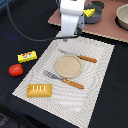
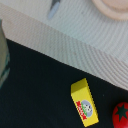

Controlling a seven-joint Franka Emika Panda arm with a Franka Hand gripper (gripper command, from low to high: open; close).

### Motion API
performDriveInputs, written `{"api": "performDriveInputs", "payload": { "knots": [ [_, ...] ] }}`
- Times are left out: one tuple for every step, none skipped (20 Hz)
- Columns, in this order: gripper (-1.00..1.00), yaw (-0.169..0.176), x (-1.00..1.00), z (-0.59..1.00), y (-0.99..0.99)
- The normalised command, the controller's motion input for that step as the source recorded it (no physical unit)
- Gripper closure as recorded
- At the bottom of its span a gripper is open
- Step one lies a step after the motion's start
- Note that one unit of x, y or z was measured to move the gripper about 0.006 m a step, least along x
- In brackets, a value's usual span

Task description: Interact with the objects in diverse but meaningful ways.

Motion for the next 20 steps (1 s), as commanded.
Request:
{"api": "performDriveInputs", "payload": {
  "knots": [
    [-1.00,0.000,-0.85,-0.19,-0.31],
    [-1.00,0.000,-0.81,-0.15,-0.28],
    [-1.00,0.000,-0.85,-0.14,-0.28],
    [-1.00,0.000,-0.84,-0.13,-0.28],
    [-1.00,0.000,-0.82,-0.14,-0.27],
    [-1.00,0.000,-0.83,-0.15,-0.25],
    [-1.00,0.000,-0.85,-0.15,-0.28],
    [-1.00,0.000,-0.85,-0.16,-0.27],
    [-1.00,0.000,-0.86,-0.17,-0.27],
    [-1.00,0.000,-0.85,-0.17,-0.26],
    [-1.00,0.000,-0.81,-0.17,-0.23],
    [-1.00,0.001,-0.81,-0.17,-0.22],
    [-1.00,0.001,-0.81,-0.17,-0.21],
    [-1.00,0.003,-0.82,-0.17,-0.21],
    [-1.00,0.004,-0.84,-0.18,-0.20],
    [-1.00,0.003,-0.84,-0.19,-0.21],
    [-1.00,0.002,-0.86,-0.19,-0.21],
    [-1.00,0.003,-0.87,-0.20,-0.20],
    [-1.00,0.005,-0.87,-0.20,-0.18],
    [-1.00,0.007,-0.87,-0.21,-0.18]
  ]
}}
